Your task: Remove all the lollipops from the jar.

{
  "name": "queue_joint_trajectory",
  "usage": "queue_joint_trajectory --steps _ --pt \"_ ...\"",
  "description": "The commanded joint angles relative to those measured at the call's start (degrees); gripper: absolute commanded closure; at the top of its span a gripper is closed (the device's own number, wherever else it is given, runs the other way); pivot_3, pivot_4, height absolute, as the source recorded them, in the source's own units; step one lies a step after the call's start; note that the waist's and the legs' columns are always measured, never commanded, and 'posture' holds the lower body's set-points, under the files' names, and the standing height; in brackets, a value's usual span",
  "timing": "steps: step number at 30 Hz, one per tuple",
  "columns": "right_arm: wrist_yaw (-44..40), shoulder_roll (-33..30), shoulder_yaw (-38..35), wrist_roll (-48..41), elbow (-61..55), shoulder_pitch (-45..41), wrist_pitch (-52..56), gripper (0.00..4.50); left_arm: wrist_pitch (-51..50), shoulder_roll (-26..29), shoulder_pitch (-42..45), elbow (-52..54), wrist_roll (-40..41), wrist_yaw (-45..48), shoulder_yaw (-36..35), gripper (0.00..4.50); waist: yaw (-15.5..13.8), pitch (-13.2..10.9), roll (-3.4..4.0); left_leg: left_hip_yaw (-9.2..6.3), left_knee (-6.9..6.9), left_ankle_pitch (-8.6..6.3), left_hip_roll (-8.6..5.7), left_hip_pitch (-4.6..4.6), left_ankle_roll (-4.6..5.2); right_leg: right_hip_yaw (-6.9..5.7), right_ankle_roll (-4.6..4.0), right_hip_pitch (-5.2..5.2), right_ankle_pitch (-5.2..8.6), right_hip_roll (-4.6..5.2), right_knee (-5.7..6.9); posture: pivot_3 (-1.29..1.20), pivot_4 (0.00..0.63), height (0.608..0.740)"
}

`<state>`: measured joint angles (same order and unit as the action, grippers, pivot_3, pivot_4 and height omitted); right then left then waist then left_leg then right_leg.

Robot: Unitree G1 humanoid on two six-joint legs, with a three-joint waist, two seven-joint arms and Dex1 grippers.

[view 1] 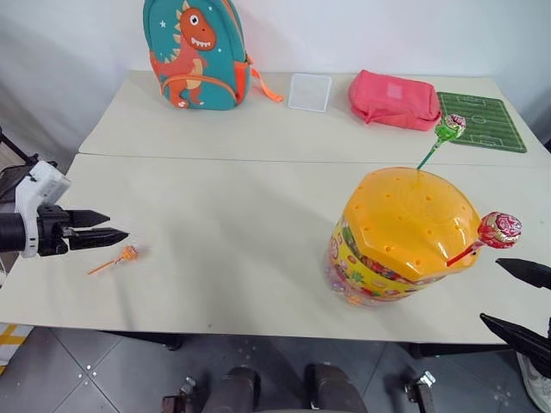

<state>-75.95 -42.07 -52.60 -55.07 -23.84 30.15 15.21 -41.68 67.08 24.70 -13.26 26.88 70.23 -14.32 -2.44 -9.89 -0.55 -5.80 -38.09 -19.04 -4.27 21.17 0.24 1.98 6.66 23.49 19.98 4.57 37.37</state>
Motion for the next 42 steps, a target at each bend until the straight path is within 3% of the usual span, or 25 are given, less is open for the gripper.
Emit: queue_joint_trajectory --steps 1,4,6,8,13,21,24,29,38,40,42 --pt "1.5 -0.42 -4.39 -0.21 3.07 -0.19 -0.09 0.0 11.57 -7.02 8.28 1.63 4.43 4.58 -1.62 0.81 -0.69 0.01 -0.01 0.0 -0.06 0.0 0.0 0.01 0.0 -0.02 0.0 -0.04 0.0 0.0 -0.03 0.0 0.15 0.74" --pt "2.86 -0.45 -6.39 -0.09 4.93 0.21 0.44 0.0 15.01 -16.31 11.68 6.87 9.36 6.05 -0.94 0.81 -0.71 0.03 -0.01 0.03 -0.13 0.0 -0.05 0.01 0.01 -0.03 0.03 -0.08 -0.02 0.03 -0.02 0.0 0.15 0.74" --pt "3.4 -0.3 -8.37 -1.13 5.82 1.14 1.45 0.0 11.59 -22.12 12.02 13.26 13.86 5.17 1.34 0.46 -0.55 0.04 0.01 0.05 -0.15 -0.01 -0.04 0.04 0.01 -0.04 0.03 -0.04 -0.02 0.01 0.09 0.0 0.15 0.74" --pt "4.08 -0.1 -9.62 -2.08 6.37 1.26 2.1 0.0 9.79 -24.98 11.59 17.09 16.28 4.92 2.38 0.02 -0.08 0.01 -0.04 0.05 -0.13 -0.02 -0.01 0.07 0.02 -0.03 0.04 -0.01 -0.02 -0.03 0.23 0.0 0.15 0.74" --pt "7.42 2.72 -13.75 -3.29 2.52 4.11 2.96 0.0 9.75 -33.05 9.72 25.37 19.21 6.44 9.59 0.02 1.07 0.06 0.05 0.14 -0.08 -0.02 0.03 -0.04 0.01 0.02 0.04 -0.01 -0.02 -0.08 0.24 0.0 0.15 0.74" --pt "17.22 5.41 -8.13 -7.18 -13.74 4.21 4.59 0.0 13.41 -33.33 4.95 24.0 16.48 8.79 12.14 0.02 1.07 0.08 0.08 0.15 -0.16 0.01 0.04 -0.1 -0.03 0.09 0.02 -0.04 -0.02 -0.1 0.15 0.0 0.15 0.74" --pt "25.52 0.74 -4.17 -10.3 -18.19 1.44 8.8 0.0 11.93 -33.93 4.87 24.58 17.79 7.44 12.41 0.02 0.92 0.08 0.08 0.14 -0.2 0.01 0.01 -0.08 -0.02 0.09 0.02 -0.06 -0.02 -0.06 0.13 0.0 0.15 0.74" --pt "31.45 -1.91 -1.91 -14.03 -20.09 -3.8 9.45 0.0 12.71 -35.0 5.36 24.27 17.68 5.84 11.68 0.02 0.69 0.07 0.06 0.01 -0.22 0.01 0.01 -0.02 -0.02 -0.04 0.03 -0.06 -0.02 -0.07 0.11 0.0 0.15 0.74" --pt "31.69 -4.28 -0.11 -16.5 -21.18 -5.27 11.3 0.0 12.69 -34.98 3.17 26.06 18.1 4.73 11.61 0.02 0.91 0.07 0.06 0.04 -0.2 0.0 0.03 -0.03 -0.01 -0.04 0.03 -0.06 -0.02 -0.08 0.1 0.0 0.15 0.74" --pt "28.82 -4.7 -0.46 -15.28 -20.89 -3.65 11.82 0.38 12.82 -34.87 3.69 25.48 18.07 4.73 11.39 0.0 0.92 0.07 0.06 0.04 -0.21 0.0 0.02 -0.03 -0.01 -0.03 0.03 -0.07 -0.02 -0.08 0.09 0.0 0.15 0.74" --pt "27.16 -5.02 -1.24 -15.96 -20.81 -2.74 12.21 0.38 12.98 -34.66 3.96 25.09 17.91 4.9 11.32 0.0 0.93 0.07 0.06 0.05 -0.19 0.0 0.02 -0.03 -0.01 -0.03 0.03 -0.06 -0.02 -0.09 0.1 0.0 0.15 0.74"
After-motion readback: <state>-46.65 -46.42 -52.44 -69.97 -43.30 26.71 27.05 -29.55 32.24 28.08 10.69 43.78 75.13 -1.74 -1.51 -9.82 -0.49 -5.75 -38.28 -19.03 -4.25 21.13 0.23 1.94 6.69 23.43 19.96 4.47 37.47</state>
